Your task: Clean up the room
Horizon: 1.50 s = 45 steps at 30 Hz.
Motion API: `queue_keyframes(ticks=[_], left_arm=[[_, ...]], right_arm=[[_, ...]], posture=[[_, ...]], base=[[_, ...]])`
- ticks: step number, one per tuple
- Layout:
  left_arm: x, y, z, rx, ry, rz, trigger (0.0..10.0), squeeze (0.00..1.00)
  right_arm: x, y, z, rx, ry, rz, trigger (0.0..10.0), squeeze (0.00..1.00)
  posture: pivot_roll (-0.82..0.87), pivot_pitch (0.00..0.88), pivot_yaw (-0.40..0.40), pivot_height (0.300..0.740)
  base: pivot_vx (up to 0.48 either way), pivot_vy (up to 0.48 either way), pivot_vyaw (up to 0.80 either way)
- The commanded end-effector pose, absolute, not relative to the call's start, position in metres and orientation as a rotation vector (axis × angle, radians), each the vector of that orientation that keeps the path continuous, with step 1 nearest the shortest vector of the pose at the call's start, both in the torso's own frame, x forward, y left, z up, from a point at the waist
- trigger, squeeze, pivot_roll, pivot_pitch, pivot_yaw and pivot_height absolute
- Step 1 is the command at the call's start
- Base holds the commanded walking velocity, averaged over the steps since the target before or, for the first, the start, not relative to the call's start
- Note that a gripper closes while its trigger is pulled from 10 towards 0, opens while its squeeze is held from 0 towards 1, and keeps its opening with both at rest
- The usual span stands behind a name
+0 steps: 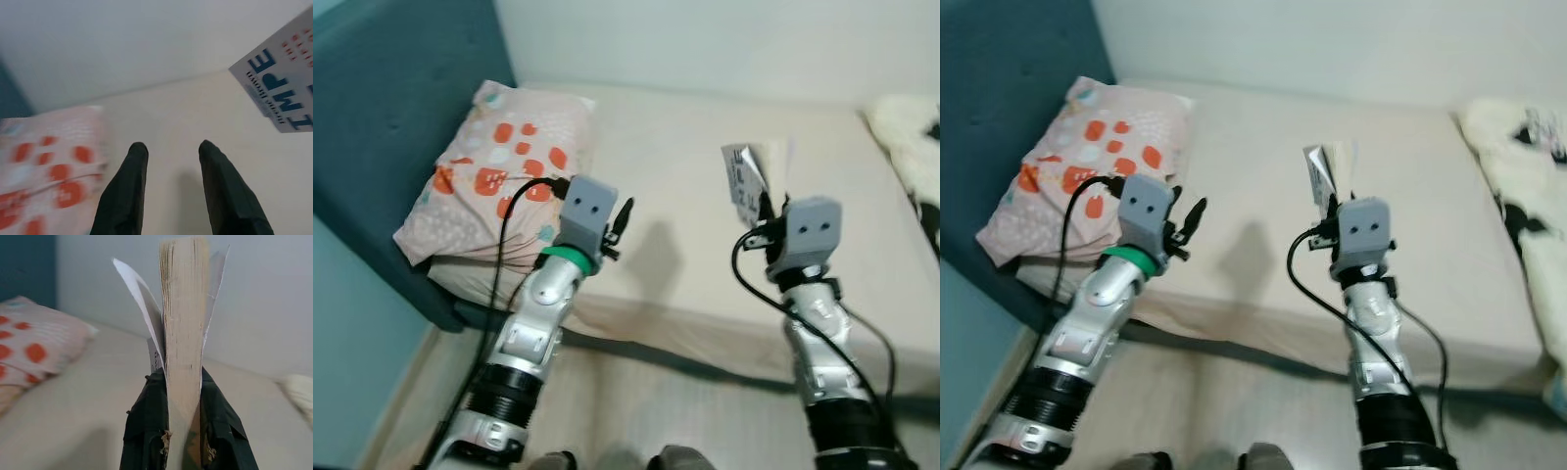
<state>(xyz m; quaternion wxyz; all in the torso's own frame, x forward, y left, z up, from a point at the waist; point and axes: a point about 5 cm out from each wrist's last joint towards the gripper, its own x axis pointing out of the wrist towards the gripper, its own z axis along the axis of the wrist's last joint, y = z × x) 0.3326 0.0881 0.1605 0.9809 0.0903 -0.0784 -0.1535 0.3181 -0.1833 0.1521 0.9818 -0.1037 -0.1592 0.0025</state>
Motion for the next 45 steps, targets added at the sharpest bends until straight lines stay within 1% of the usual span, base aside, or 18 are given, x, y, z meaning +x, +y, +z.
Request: queue_keyframes(ticks=[1, 18, 25, 29, 33, 37, 38, 39, 41, 43, 44, 45], left_arm=[[0.331, 0.083, 0.153, 0.183, -0.135, -0.319, 10.0, 0.0], [0.332, 0.084, 0.152, 0.183, -0.132, -0.315, 10.0, 0.0], [0.332, 0.084, 0.151, 0.171, -0.123, -0.315, 10.0, 0.0], [0.33, 0.083, 0.148, 0.18, -0.118, -0.333, 10.0, 0.0], [0.328, 0.082, 0.144, 0.19, -0.108, -0.347, 10.0, 0.0], [0.327, 0.083, 0.143, 0.194, -0.106, -0.35, 10.0, 0.0], [0.326, 0.083, 0.141, 0.198, -0.102, -0.352, 10.0, 0.0], [0.325, 0.083, 0.138, 0.209, -0.093, -0.359, 10.0, 0.0], [0.325, 0.083, 0.138, 0.209, -0.093, -0.359, 10.0, 0.0], [0.323, 0.082, 0.136, 0.218, -0.09, -0.365, 10.0, 0.0], [0.323, 0.082, 0.136, 0.218, -0.09, -0.365, 10.0, 0.0], [0.322, 0.082, 0.136, 0.222, -0.089, -0.37, 10.0, 0.0]], right_arm=[[0.316, -0.19, 0.156, -0.194, -0.343, -0.019, 10.0, 0.0], [0.316, -0.19, 0.156, -0.201, -0.342, -0.013, 10.0, 0.0], [0.315, -0.19, 0.154, -0.199, -0.335, -0.001, 10.0, 0.0], [0.314, -0.184, 0.143, -0.143, -0.282, 0.036, 10.0, 0.0], [0.314, -0.182, 0.135, -0.084, -0.25, 0.028, 10.0, 0.0], [0.313, -0.182, 0.133, -0.064, -0.244, 0.022, 10.0, 0.0], [0.313, -0.182, 0.133, -0.039, -0.245, 0.021, 10.0, 0.0], [0.314, -0.18, 0.134, 0.07, -0.25, 0.033, 10.0, 0.0], [0.314, -0.18, 0.134, 0.07, -0.25, 0.033, 10.0, 0.0], [0.315, -0.177, 0.134, 0.175, -0.246, 0.062, 10.0, 0.0], [0.315, -0.177, 0.134, 0.175, -0.246, 0.062, 10.0, 0.0], [0.315, -0.173, 0.129, 0.263, -0.212, 0.103, 10.0, 0.0]], posture=[[-0.11, 0.009, 0.047, 0.72], [-0.11, 0.009, 0.048, 0.72], [-0.11, 0.007, 0.049, 0.72], [-0.11, 0.005, 0.051, 0.72], [-0.11, 0.007, 0.052, 0.72], [-0.11, 0.009, 0.053, 0.72], [-0.11, 0.012, 0.054, 0.72], [-0.11, 0.016, 0.056, 0.72], [-0.11, 0.016, 0.056, 0.72], [-0.1, 0.023, 0.057, 0.72], [-0.1, 0.023, 0.057, 0.72], [-0.09, 0.033, 0.06, 0.72]], base=[[0.48, 0.0, 0.0], [0.447, 0.0, 0.0], [0.0, 0.0, 0.0], [0.0, 0.0, 0.0], [0.0, 0.0, 0.0], [0.0, 0.0, 0.0], [0.0, 0.0, 0.0], [0.0, 0.0, 0.0], [0.0, 0.0, 0.0], [0.0, 0.0, 0.0], [0.0, 0.0, 0.0], [0.0, 0.0, 0.0]])
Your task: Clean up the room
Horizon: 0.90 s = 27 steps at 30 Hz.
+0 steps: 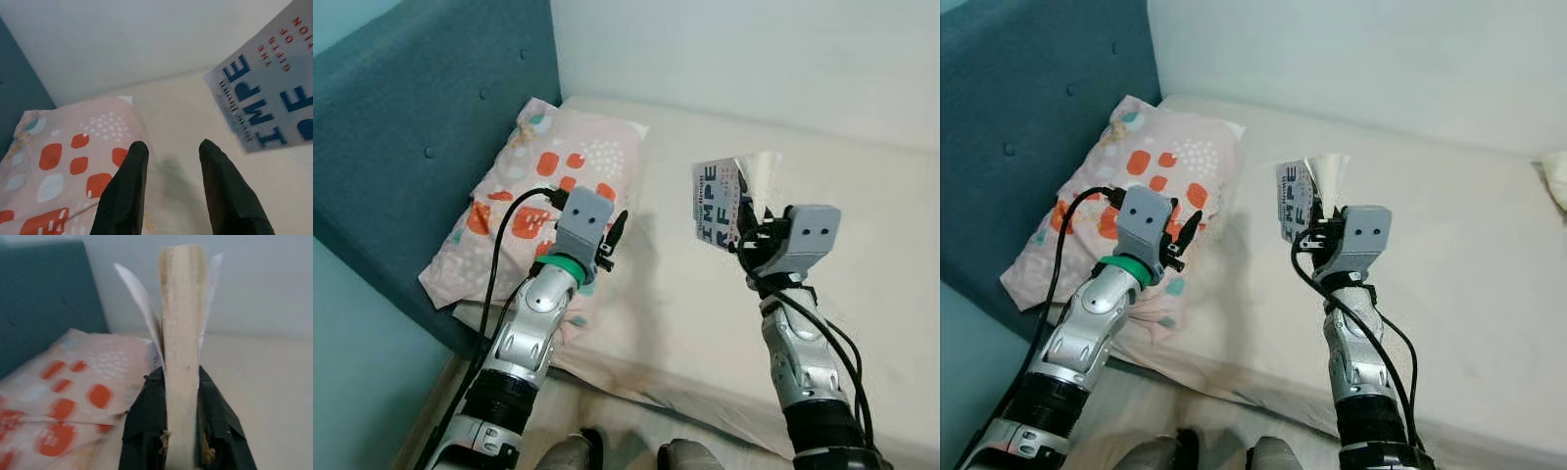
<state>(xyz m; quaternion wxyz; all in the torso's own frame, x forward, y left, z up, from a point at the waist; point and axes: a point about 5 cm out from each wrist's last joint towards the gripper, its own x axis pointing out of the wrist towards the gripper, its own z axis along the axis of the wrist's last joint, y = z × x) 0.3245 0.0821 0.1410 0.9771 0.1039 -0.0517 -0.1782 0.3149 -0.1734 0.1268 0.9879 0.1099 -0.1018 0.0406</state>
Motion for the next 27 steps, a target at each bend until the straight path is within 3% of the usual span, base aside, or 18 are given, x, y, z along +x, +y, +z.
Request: queue_keyframes(ticks=[1, 10, 20, 27], left_arm=[[0.319, 0.082, 0.135, 0.229, -0.086, -0.381, 10.0, 0.0], [0.311, 0.083, 0.133, 0.242, -0.074, -0.403, 10.0, 0.0], [0.308, 0.087, 0.133, 0.25, -0.062, -0.407, 10.0, 0.0], [0.307, 0.09, 0.132, 0.254, -0.054, -0.404, 10.0, 0.0]], right_arm=[[0.314, -0.166, 0.118, 0.416, -0.143, 0.178, 10.0, 0.0], [0.304, -0.158, 0.097, 0.71, 0.042, 0.435, 10.0, 0.0], [0.3, -0.194, 0.096, 0.704, 0.007, 0.437, 10.0, 0.0], [0.301, -0.194, 0.098, 0.735, -0.005, 0.443, 10.0, 0.0]], posture=[[-0.09, 0.041, 0.063, 0.72], [-0.08, 0.074, 0.071, 0.72], [-0.08, 0.102, 0.085, 0.72], [-0.08, 0.105, 0.085, 0.72]], base=[[0.0, 0.0, 0.0], [0.0, 0.0, 0.0], [0.0, 0.0, 0.0], [0.0, 0.0, 0.0]])
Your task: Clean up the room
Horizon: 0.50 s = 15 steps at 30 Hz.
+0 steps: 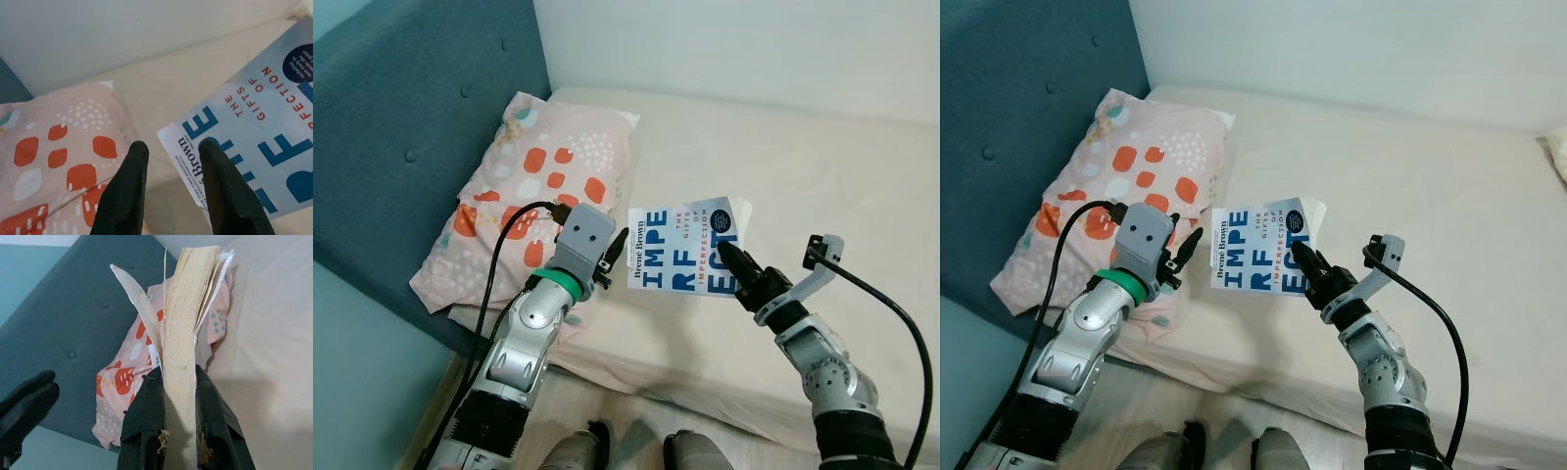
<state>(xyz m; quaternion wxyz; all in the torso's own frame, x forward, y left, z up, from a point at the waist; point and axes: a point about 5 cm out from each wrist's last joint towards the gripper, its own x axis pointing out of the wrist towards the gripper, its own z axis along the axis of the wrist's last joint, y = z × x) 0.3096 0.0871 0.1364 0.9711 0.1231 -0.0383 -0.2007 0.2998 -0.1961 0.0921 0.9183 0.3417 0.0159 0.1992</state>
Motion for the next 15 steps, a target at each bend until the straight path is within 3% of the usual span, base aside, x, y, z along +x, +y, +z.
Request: queue_keyframes(ticks=[1, 15], left_arm=[[0.3064, 0.0905, 0.1322, 0.254, -0.052, -0.403, 10.0, 0.0], [0.3054, 0.0896, 0.1321, 0.251, -0.046, -0.401, 10.0, 0.0]], right_arm=[[0.3015, -0.1929, 0.0985, 0.74, 0.001, 0.454, 10.0, 0.0], [0.3045, -0.1941, 0.0997, 0.75, 0.0, 0.462, 10.0, 0.0]], posture=[[-0.08, 0.105, 0.085, 0.72], [-0.07, 0.104, 0.079, 0.69]], base=[[0.0, 0.0, 0.0], [0.0, 0.0, 0.0]])
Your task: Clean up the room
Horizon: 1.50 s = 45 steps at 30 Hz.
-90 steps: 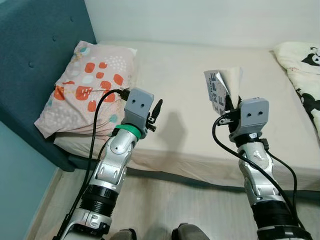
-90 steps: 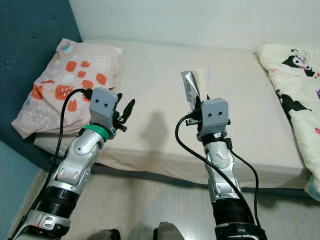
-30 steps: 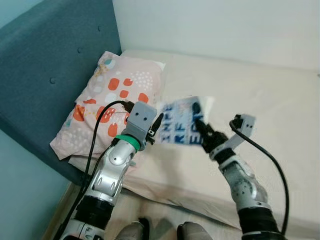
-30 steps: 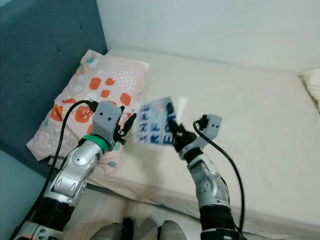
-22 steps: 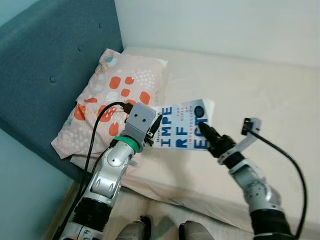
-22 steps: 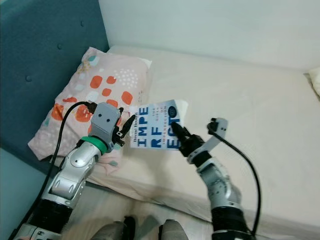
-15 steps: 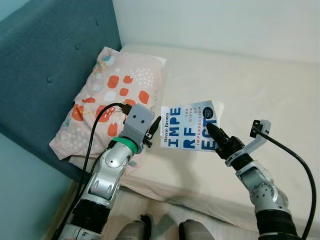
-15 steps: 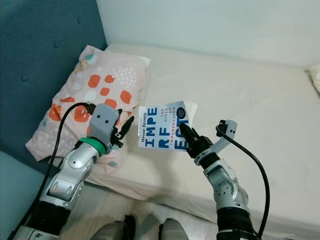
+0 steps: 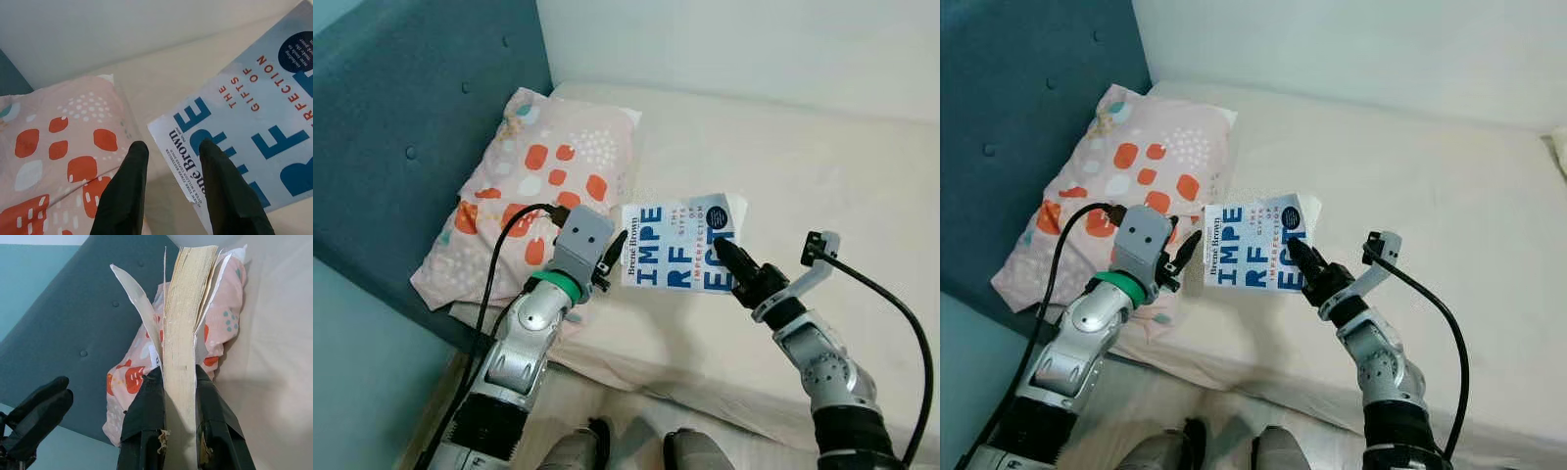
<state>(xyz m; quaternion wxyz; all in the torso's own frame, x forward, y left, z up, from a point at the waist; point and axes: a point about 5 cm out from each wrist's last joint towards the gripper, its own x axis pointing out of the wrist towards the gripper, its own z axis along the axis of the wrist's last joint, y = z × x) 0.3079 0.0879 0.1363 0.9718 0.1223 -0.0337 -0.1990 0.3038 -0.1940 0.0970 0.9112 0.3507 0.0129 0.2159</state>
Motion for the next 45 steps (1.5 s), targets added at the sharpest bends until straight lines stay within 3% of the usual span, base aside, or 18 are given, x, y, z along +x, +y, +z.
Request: queue_keyframes(ticks=[1, 27, 36, 45], left_arm=[[0.305, 0.09, 0.132, 0.251, -0.045, -0.401, 10.0, 0.0], [0.303, 0.091, 0.133, 0.258, -0.039, -0.406, 10.0, 0.0], [0.298, 0.095, 0.134, 0.273, -0.028, -0.416, 10.0, 0.0], [0.29, 0.101, 0.135, 0.288, -0.016, -0.421, 10.0, 0.0]], right_arm=[[0.305, -0.194, 0.1, 0.752, -0.001, 0.462, 10.0, 0.0], [0.311, -0.188, 0.106, 0.839, -0.047, 0.496, 10.0, 0.0], [0.313, -0.189, 0.117, 1.026, -0.146, 0.564, 10.0, 0.0], [0.316, -0.178, 0.113, 1.08, -0.115, 0.628, 10.0, 0.0]], posture=[[-0.07, 0.105, 0.078, 0.685], [-0.05, 0.111, 0.085, 0.597], [-0.02, 0.139, 0.109, 0.597], [0.02, 0.183, 0.123, 0.597]], base=[[0.0, 0.0, 0.0], [0.0, 0.0, 0.0], [0.0, 0.0, 0.0], [0.0, 0.0, 0.0]])
